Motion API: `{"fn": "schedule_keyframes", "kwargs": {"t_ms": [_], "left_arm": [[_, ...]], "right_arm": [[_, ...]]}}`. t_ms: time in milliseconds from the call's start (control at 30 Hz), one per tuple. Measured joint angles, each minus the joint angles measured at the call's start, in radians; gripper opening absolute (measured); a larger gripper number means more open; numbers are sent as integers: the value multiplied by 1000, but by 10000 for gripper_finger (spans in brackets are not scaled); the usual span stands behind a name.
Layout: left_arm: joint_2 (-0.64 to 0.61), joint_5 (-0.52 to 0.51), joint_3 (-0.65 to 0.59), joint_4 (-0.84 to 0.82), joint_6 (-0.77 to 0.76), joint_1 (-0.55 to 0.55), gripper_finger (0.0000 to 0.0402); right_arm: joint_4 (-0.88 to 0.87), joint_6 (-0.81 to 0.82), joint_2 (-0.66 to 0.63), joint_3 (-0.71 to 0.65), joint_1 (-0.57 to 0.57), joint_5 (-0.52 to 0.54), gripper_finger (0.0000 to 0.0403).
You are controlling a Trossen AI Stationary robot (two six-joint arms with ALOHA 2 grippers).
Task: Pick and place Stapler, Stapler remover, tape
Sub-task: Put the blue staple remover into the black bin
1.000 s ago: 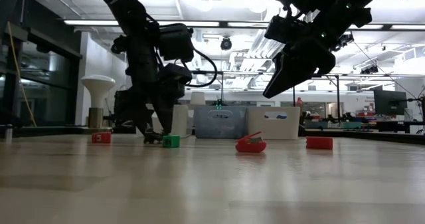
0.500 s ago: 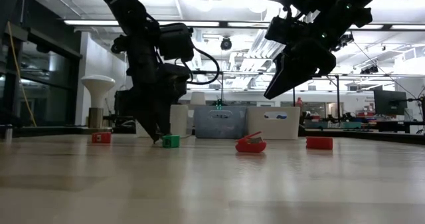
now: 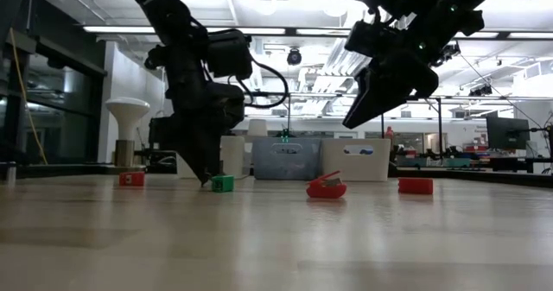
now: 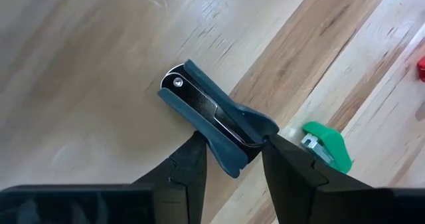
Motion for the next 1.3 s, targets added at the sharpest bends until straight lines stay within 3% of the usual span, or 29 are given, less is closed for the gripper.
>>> {"fn": "schedule_keyframes", "kwargs": {"t_ms": [567,833,1133,1300], "left_arm": [[3,12,65,-3,163,0,120],[3,24,65,21,187,0,120],[1,61,66,160,208,1,120],[1,62,85,178,234,11,120]], "right_arm": [[142,-321,0,0,0,-246,110],[158,-307,0,0,-2,-188,110],[158,-289,0,0,-3,-149,110],[154,-239,0,0,-3,-37,110]]}}
